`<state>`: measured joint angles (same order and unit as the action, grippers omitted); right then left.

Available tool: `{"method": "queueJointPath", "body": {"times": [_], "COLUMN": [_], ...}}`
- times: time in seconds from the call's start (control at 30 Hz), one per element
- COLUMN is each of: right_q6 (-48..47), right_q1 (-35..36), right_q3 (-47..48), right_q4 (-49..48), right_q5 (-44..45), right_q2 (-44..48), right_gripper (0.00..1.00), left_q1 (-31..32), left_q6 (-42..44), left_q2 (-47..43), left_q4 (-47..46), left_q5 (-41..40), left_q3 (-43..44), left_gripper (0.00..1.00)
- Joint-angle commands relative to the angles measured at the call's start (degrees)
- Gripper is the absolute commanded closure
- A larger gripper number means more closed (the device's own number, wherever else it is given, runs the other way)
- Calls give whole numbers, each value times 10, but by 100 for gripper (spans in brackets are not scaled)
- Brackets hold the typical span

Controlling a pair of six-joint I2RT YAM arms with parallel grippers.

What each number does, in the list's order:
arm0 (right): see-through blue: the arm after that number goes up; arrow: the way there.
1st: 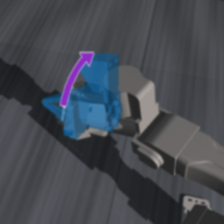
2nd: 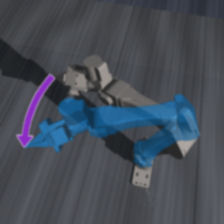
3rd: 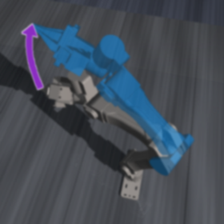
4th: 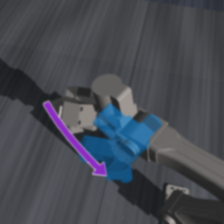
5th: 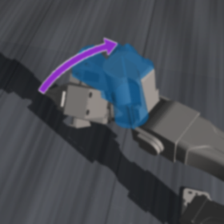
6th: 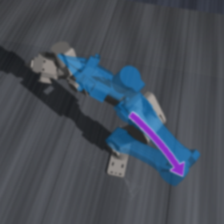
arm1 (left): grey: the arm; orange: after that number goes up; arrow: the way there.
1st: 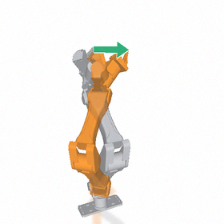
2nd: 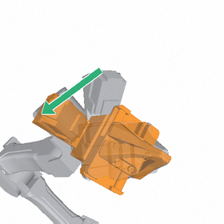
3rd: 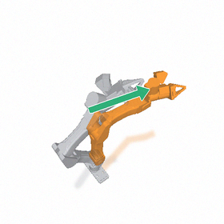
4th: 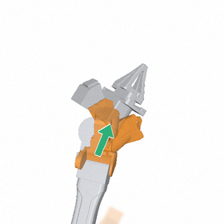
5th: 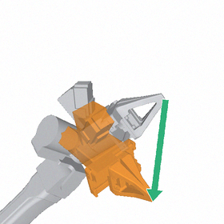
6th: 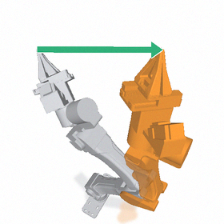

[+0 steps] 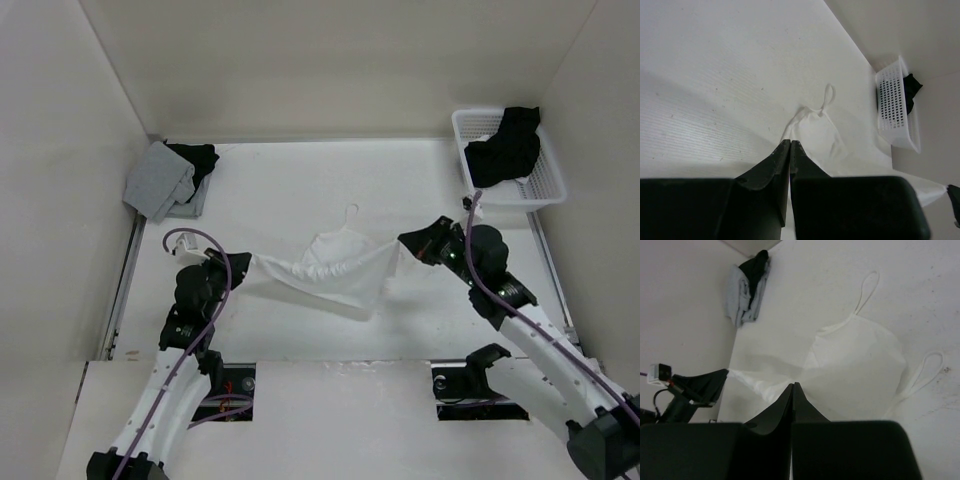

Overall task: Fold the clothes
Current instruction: Flatten the tank top out

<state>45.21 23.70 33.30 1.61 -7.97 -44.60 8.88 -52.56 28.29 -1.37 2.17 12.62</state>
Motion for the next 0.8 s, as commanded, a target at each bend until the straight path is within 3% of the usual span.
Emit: {"method": "queueJointPath", "body": {"times": [0.0, 0.13, 0.23, 0.33, 0.43, 0.5, 0.57, 0.63, 0.7, 0.77], "right_q6": [-15, -33, -28, -33, -43, -33, 0, 37, 73, 89], "right_q1": [-19, -69, -102, -82, -9, 46, 102, 157, 202, 227], "right_q3": [-5, 39, 87, 82, 8, -58, -107, -143, -167, -177], "right_q4": [-11, -98, -131, -127, -115, -101, -78, -57, -60, -74], "right_q5": [26, 44, 45, 55, 78, 94, 102, 110, 131, 153], "right_q2": [-101, -280, -354, -313, -219, -151, -104, -79, -74, -92], "right_gripper": [99, 98, 88, 69, 63, 75, 96, 99, 91, 74], "left_q1": [-5, -8, -15, -17, -20, -23, -24, -24, -24, -24], "left_q6": [9, 9, 9, 9, 9, 10, 12, 13, 15, 16], "left_q2": [15, 19, 20, 17, 20, 29, 35, 39, 41, 41], "left_q4": [-43, -47, -47, -43, -49, -50, -55, -60, -63, -63], "left_q5": [7, 5, 8, 9, 8, 9, 13, 14, 15, 15], "left_q3": [-2, -20, -29, -34, -39, -38, -37, -35, -32, -31], "left_gripper": [98, 97, 97, 97, 97, 96, 96, 96, 96, 96]}}
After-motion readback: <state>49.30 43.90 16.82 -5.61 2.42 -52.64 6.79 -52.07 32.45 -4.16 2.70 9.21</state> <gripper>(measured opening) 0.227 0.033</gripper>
